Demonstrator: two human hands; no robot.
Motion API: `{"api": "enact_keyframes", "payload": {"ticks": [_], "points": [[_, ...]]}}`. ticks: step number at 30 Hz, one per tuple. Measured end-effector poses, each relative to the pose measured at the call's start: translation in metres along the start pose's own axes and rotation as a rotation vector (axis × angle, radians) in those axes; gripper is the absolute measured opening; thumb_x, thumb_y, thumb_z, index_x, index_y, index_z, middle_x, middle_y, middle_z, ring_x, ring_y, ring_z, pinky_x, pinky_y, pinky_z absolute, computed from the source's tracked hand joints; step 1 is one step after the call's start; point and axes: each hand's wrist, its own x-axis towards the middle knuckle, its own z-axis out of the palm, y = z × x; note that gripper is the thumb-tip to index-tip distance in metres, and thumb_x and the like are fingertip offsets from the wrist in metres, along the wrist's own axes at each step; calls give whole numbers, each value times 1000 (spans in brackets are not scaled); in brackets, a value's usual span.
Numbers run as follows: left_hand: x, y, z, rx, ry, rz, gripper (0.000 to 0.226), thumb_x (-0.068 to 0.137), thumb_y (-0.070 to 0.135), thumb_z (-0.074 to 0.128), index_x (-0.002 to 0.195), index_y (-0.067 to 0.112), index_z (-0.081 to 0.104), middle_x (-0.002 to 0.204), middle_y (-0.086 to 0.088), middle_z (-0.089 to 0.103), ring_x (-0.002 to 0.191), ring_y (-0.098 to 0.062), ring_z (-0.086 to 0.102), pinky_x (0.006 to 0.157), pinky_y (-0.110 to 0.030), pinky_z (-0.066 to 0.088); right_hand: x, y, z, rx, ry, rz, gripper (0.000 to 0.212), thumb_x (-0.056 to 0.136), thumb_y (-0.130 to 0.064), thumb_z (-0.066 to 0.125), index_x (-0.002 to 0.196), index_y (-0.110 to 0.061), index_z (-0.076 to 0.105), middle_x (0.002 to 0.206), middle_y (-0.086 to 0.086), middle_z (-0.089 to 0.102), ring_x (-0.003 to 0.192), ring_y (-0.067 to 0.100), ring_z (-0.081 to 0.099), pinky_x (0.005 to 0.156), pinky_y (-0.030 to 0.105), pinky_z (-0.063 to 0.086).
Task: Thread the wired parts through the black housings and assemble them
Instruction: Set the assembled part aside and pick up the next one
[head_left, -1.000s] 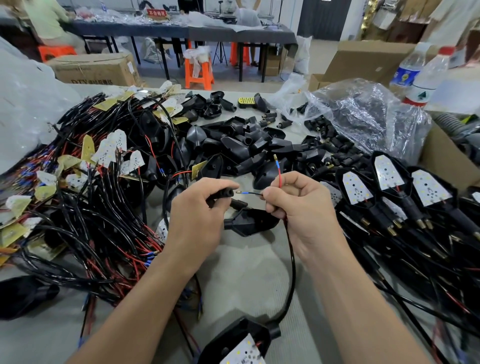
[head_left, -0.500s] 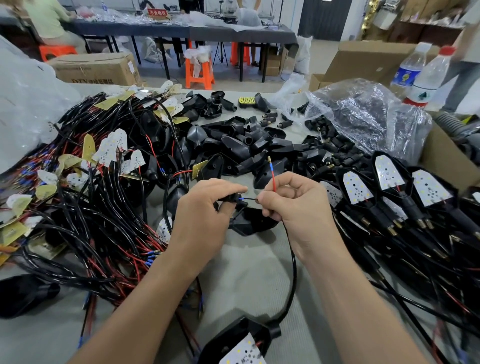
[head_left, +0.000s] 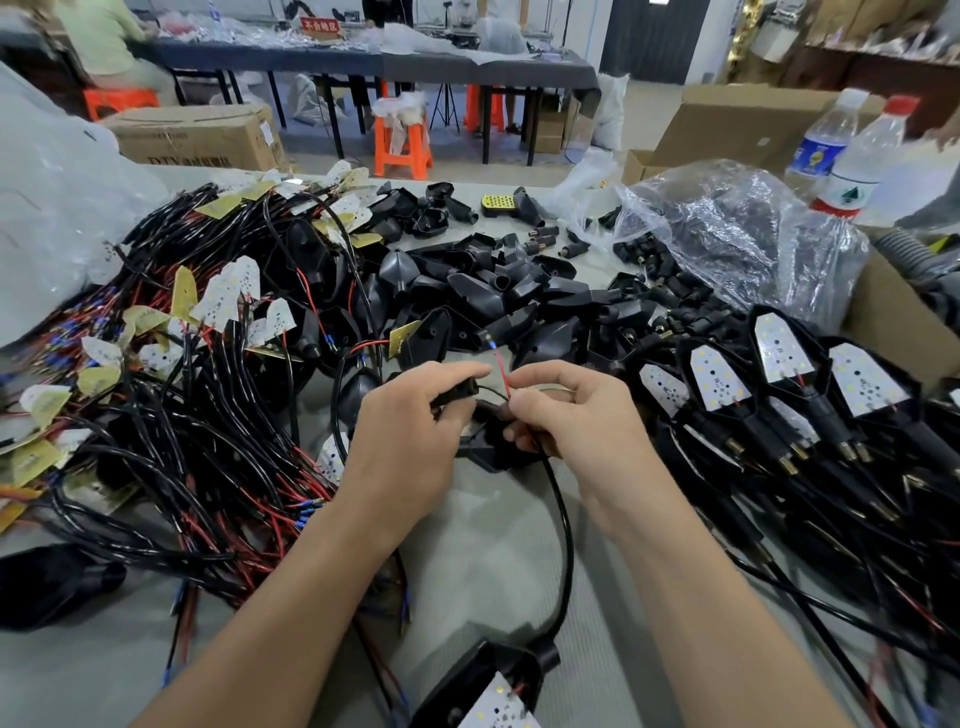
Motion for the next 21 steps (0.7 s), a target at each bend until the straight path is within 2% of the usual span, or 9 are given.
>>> {"api": "enact_keyframes", "payload": {"ticks": [2,4,6,8,11,14,17,19,21], "points": [[0,-1,0,4,10,-8,35,92,10,69,115,35,76,101,35,67,101,13,61,85,-2,39,0,0,-1,57,-14,33,20,86,10,63,91,-7,71,73,12,74,59,18,63,57,22,53],[0,0,0,3,7,2,34,92,9,69,114,33,77,104,27,72,103,9,62,88,-7,44,1,1,-1,112,20,25,20,84,14,65,92,-4,69,71,13,73,57,18,62,56,21,52],[-1,4,-1,55,-31,88,33,92,10,66,114,30,79,107,19,75,104,2,65,94,-23,50,1,4,0,139,54,-2,20,81,14,70,91,-4,68,67,11,71,58,19,61,57,23,51],[-2,8,-2,100,-94,188,35,90,11,65,117,29,78,108,15,76,103,-4,67,93,-34,52,1,7,2,128,75,-25,22,77,13,74,90,-4,68,66,11,71,59,21,60,60,27,52],[-4,9,0,47,-129,143,41,90,7,68,122,32,75,111,17,75,106,-1,66,92,-27,52,0,9,6,118,78,-48,23,67,3,77,86,-8,68,68,11,73,56,17,60,58,26,52],[-2,10,1,-56,-95,-2,54,82,6,77,127,35,71,110,23,73,108,9,64,92,-9,48,0,9,6,131,103,-50,25,61,-4,77,82,-12,67,70,13,74,54,17,59,55,24,51],[4,5,-4,-199,-86,-113,69,74,-1,79,130,37,68,111,20,72,109,6,65,91,-10,51,2,8,1,164,137,-34,28,63,2,80,83,-13,67,72,15,74,56,19,59,55,25,50],[7,-1,-8,-199,-64,-156,67,74,-3,78,126,38,70,106,20,74,106,5,67,90,-11,53,4,8,-1,219,149,-23,29,69,13,77,82,-11,66,68,12,73,54,17,58,54,23,49],[10,-4,-10,-219,-39,-188,60,74,-1,80,113,45,73,99,22,76,100,3,70,86,-12,53,6,6,-4,270,146,-9,30,72,18,73,83,-9,64,64,10,70,50,14,57,51,20,48]]}}
